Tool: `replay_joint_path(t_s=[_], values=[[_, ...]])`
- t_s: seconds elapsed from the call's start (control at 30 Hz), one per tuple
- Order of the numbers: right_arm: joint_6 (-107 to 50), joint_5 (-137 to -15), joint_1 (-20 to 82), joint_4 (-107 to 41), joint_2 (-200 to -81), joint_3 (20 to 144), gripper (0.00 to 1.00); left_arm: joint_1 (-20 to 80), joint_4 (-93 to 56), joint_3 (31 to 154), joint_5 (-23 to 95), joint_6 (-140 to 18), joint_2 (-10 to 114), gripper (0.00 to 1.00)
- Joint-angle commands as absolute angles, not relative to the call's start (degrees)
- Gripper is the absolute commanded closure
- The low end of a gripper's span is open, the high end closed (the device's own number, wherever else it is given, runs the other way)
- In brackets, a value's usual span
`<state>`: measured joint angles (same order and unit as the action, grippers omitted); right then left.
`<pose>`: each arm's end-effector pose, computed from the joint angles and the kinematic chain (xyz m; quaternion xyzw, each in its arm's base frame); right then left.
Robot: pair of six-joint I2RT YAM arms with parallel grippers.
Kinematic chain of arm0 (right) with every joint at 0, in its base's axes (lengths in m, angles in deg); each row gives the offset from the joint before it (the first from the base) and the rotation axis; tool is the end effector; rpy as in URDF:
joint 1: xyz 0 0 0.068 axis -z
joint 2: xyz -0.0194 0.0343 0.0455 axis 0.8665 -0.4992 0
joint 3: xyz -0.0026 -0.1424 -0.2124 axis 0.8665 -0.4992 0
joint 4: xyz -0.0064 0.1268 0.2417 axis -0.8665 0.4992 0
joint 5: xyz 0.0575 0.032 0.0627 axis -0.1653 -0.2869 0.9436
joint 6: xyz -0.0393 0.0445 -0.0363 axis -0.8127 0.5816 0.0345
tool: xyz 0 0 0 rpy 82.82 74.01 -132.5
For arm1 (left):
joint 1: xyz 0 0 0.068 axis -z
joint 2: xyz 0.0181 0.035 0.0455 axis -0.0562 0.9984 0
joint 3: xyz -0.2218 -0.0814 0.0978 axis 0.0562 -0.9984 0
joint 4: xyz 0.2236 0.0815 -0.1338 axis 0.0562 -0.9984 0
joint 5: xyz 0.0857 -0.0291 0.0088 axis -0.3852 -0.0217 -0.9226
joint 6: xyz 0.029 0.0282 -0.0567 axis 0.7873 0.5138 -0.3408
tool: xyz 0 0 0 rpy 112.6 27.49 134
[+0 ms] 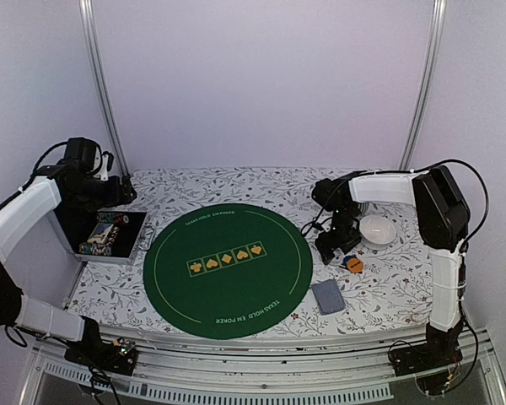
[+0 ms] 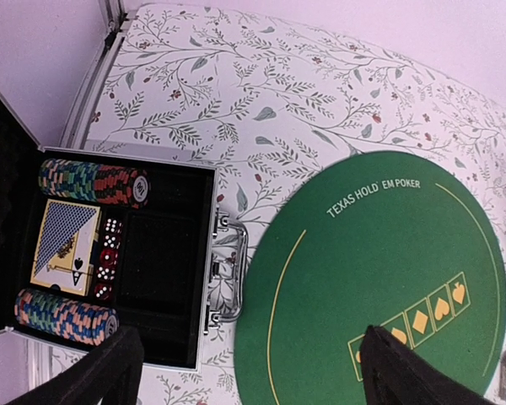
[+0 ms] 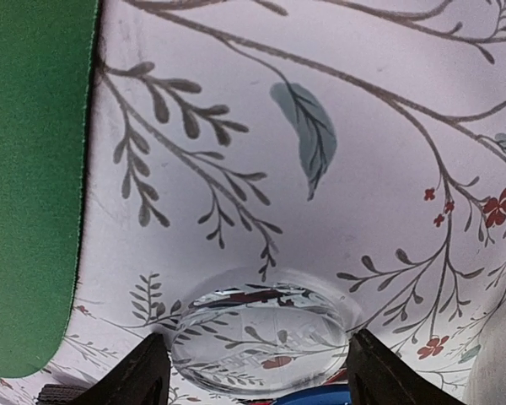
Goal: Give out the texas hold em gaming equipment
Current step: Pick up the dealer button from the center of the board.
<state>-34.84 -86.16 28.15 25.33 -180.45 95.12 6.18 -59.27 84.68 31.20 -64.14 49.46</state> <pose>0.3346 0.2060 0.1078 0.2727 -0.9618 0.0212 0.0059 0.2996 -0.0187 0.2758 -0.0841 0.9255 -0.0824 0.3601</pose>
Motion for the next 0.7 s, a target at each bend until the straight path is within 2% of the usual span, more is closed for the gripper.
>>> replay_joint_path(t_s=[0.0, 0.1, 0.3, 0.4, 0.67], values=[[-32.35, -88.99, 27.12, 27.82, -181.79, 96.71, 0.28, 7.15, -58.29, 84.13, 31.06, -63.3, 48.41, 0.08], [-32.13, -88.21, 26.84, 27.73, -181.65, 96.58, 0.33, 7.25, -58.28, 84.3, 31.07, -63.21, 48.56, 0.08], [-31.89, -87.15, 26.61, 27.89, -181.47, 97.17, 0.54, 7.53, -58.3, 84.75, 31.31, -63.04, 48.75, 0.08], [-31.7, -87.34, 26.56, 28.3, -180.25, 98.93, 0.6, 7.67, -58.29, 84.75, 31.3, -63.04, 48.65, 0.08], [-32.02, -88.34, 25.49, 29.39, -179.15, 108.27, 0.61, 7.96, -58.27, 84.75, 31.81, -62.95, 48.35, 0.08]])
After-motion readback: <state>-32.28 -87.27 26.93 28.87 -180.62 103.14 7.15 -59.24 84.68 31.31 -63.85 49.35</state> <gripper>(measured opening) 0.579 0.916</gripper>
